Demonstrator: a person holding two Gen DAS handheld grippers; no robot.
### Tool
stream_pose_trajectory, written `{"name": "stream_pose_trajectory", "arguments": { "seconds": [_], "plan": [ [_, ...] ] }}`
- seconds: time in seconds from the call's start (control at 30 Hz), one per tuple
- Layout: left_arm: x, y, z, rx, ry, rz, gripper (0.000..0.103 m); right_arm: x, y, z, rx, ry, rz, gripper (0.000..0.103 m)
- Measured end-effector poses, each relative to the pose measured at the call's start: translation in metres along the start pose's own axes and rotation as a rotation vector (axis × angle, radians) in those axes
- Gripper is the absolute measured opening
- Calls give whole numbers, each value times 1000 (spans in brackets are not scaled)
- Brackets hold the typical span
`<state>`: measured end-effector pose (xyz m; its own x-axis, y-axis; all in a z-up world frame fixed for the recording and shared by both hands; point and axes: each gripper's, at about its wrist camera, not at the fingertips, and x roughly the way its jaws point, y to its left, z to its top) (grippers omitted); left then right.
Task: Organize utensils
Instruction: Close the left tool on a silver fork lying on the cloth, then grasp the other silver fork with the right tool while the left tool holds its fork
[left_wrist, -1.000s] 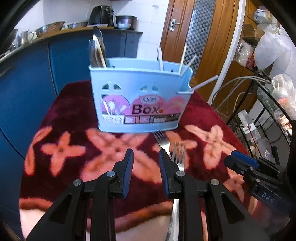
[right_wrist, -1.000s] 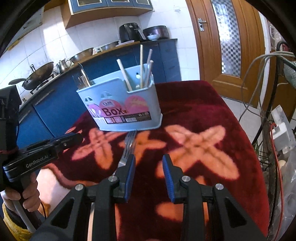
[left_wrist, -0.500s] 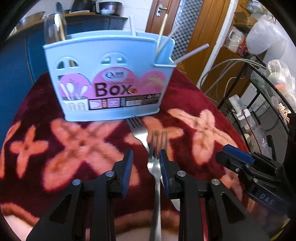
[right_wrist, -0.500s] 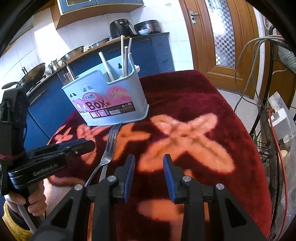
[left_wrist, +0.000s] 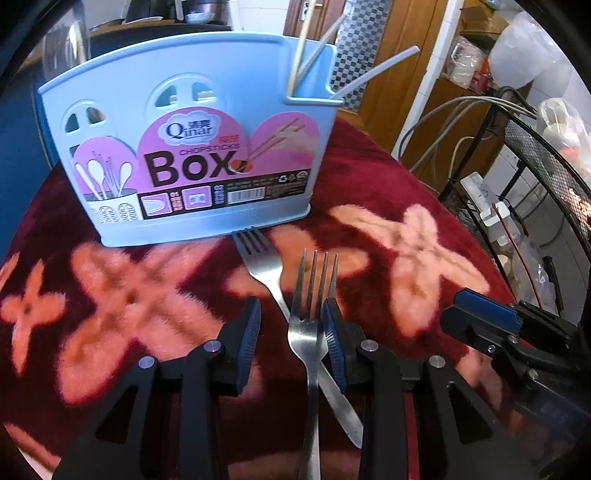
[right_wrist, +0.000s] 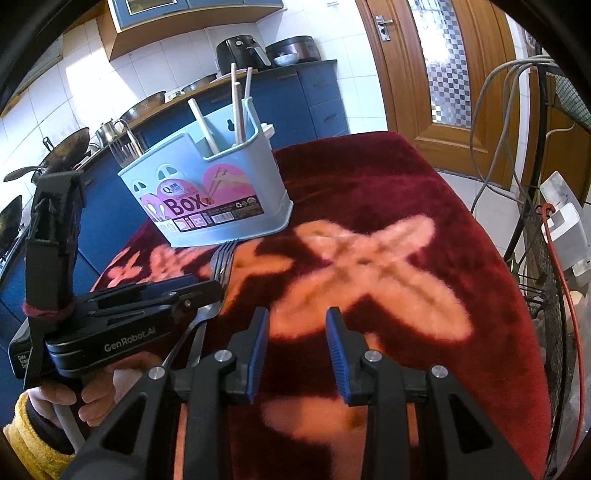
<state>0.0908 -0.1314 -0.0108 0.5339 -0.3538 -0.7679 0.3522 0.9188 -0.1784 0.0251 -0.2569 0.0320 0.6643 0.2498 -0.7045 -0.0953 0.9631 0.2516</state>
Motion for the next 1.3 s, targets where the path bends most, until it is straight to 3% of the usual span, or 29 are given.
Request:
{"name": "stream_pose_trajectory", "arguments": {
  "seconds": [0.1,0.2,0.33,0.47,0.63,0.8,0.93,1.17,1.3],
  "plan": [
    [1,-3,-1,16,5,-20,35,2,-1,0,5,2,1,35],
    [5,-9,0,34,7,-20,25,3,-1,0,7,4,2,35],
    [5,-7,0,24,-4,-11,25,3,-1,-1,7,5,7,35],
    [2,-1,0,0,-25,27,25,3,-1,-1,5,4,7,35],
    [-3,7,-2,-29,-53,138,24,3,-1,-1,5,2,8,35],
    [-2,20,-1,-86,-37,171,25,3,-2,-1,7,4,9,35],
    [0,30,0,-113,-19,126,25,3,-2,-1,5,4,9,35],
    [2,62,2,-230,0,-45,24,5,0,-2,2,6,12,35],
    [6,73,5,-253,13,-83,23,6,3,-2,-4,8,12,35]
  ]
}}
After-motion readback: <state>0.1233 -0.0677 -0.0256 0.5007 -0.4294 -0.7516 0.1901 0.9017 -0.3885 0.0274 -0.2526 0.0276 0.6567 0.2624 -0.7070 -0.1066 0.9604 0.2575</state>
